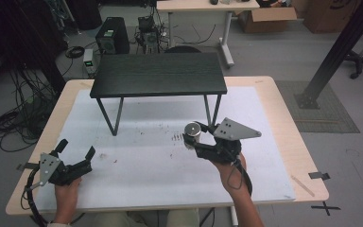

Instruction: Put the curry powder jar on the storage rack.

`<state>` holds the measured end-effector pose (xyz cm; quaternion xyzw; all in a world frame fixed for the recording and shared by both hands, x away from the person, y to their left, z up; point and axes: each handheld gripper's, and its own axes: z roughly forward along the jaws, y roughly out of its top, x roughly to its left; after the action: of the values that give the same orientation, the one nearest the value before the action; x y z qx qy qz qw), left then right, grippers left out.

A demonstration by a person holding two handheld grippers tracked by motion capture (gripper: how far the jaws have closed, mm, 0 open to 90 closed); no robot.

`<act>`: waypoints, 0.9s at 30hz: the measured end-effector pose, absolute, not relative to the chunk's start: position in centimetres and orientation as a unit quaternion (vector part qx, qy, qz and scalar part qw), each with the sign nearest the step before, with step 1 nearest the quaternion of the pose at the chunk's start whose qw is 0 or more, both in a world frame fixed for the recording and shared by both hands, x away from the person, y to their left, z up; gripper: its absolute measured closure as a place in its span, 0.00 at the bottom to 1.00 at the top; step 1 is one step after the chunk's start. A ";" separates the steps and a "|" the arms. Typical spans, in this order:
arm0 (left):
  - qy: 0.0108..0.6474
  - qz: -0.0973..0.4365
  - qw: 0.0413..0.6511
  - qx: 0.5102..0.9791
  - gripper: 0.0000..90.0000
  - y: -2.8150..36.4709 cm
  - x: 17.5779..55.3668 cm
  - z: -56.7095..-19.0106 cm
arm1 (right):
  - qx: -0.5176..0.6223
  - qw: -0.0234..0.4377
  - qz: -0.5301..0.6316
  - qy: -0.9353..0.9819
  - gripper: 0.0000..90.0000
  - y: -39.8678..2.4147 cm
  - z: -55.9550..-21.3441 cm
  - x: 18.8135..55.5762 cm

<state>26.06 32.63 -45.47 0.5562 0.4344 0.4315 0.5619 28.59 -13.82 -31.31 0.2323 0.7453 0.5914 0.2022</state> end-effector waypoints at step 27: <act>0.434 0.432 0.562 0.556 0.00 32.6 26.1 -45.5 | 0.194 0.196 0.610 0.743 0.54 -11.4 -24.3 31.9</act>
<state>26.06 32.63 -45.47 0.5563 0.4340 0.4316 0.5621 31.89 -11.40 -24.35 0.1937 0.7429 0.6099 0.1962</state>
